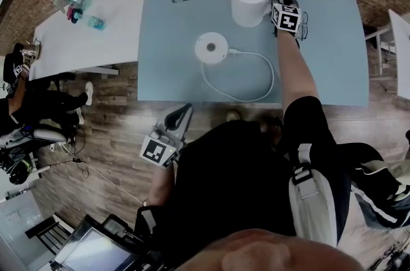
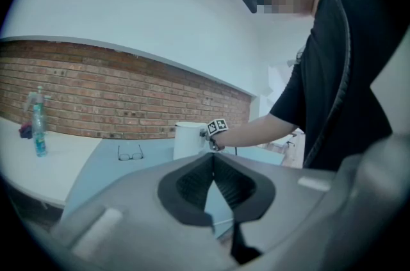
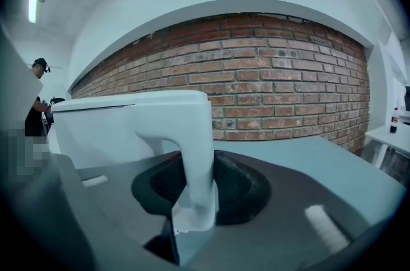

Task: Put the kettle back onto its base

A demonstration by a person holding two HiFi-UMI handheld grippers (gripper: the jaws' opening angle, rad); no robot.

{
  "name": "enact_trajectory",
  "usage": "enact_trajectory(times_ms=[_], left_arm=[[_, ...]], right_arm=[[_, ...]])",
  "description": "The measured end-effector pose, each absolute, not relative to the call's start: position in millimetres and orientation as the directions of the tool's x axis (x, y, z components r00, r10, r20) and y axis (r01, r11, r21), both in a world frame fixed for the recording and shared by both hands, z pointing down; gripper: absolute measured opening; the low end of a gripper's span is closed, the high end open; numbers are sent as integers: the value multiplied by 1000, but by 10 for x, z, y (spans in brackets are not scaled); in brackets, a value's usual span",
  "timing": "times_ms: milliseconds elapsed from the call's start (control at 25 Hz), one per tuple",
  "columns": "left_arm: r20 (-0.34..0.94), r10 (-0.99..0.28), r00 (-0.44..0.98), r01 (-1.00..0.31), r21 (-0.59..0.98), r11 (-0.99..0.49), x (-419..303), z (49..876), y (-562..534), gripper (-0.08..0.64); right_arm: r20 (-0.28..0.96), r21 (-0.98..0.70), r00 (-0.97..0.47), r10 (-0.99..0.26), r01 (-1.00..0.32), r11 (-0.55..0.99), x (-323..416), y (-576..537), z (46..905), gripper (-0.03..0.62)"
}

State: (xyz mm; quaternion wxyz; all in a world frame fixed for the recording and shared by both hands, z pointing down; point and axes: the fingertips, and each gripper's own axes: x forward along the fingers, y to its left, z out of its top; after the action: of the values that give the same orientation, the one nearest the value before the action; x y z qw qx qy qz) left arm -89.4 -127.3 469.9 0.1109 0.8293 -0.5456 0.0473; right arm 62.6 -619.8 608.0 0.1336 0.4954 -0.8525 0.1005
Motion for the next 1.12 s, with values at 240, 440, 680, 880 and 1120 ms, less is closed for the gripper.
enact_trajectory(times_ms=[240,440,680,880,1120], left_arm=[[201,-896,396,-917,143,-373,-894,4729,-1231,2],[209,-897,391,-919,142,-367,-918,4743,-1192,2],[197,-900,390,-919,142,-367,-916,4708,-1148,2],[187,-900,395,-916,149,-371,-894,4690,-1130,0],[194,-892,409,-910,151,-385,-877,4722,-1083,2]], right_arm=[[306,-79,-459,-834,-885,458,663,-6135,6091,116],[294,-164,-463,-836,-886,433,697,-6118,6089,127],[287,-224,-453,-844,-888,401,698,-6057,6075,137],[262,-288,-446,-855,-882,372,726,-5944,6057,144],[203,-349,-461,-864,-858,376,725,-5822,5970,153]])
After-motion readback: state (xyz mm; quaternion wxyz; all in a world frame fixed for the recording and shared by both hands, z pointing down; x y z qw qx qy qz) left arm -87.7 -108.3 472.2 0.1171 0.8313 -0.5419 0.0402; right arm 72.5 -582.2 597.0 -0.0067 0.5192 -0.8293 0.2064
